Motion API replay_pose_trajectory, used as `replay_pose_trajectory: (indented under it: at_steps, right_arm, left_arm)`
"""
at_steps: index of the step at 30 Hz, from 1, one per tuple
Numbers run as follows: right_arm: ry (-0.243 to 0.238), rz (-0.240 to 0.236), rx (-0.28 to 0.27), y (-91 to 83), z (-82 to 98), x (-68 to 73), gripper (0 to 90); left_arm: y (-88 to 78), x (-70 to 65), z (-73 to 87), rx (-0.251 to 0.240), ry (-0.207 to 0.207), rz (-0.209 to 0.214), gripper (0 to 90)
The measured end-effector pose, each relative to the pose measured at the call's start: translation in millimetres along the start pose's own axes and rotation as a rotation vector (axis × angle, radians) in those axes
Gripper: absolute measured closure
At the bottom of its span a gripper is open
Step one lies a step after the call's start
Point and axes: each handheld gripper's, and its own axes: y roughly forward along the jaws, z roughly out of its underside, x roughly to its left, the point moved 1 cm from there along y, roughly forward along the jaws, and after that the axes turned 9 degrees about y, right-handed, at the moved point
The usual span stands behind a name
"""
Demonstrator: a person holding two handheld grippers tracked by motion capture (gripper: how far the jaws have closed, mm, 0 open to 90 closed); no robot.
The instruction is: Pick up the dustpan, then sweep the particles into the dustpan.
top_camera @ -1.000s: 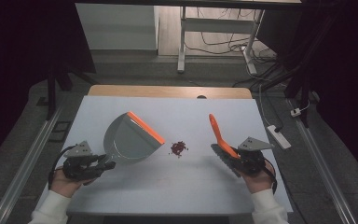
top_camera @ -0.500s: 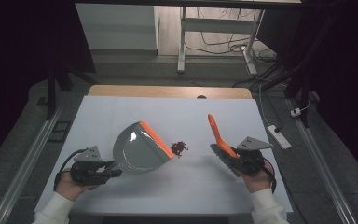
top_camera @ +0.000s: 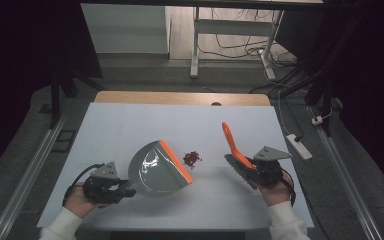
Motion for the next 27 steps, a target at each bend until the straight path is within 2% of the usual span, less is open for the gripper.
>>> replay_pose_trajectory:
  at_steps: [8, 11, 16, 27]
  right_arm:
    - [-0.004, -0.001, -0.003, 0.6, 0.1, -0.4, 69.8]
    - [0.018, -0.028, -0.016, 0.3, -1.6, 1.0, 69.8]
    - [0.011, -0.041, -0.030, 2.0, -7.5, 4.8, 69.9]
    - [-0.021, -0.043, -0.029, 25.3, -32.5, 16.8, 69.9]
  left_arm:
    - [0.8, 0.8, 1.3, 0.013, -0.009, -0.001, 61.6]
    - [0.4, 1.8, 1.4, 0.010, -0.013, -0.003, 61.6]
    - [1.1, 2.6, 3.6, 0.030, -0.018, -0.012, 61.6]
    - [0.3, 8.0, 9.7, 0.041, -0.036, -0.016, 61.6]
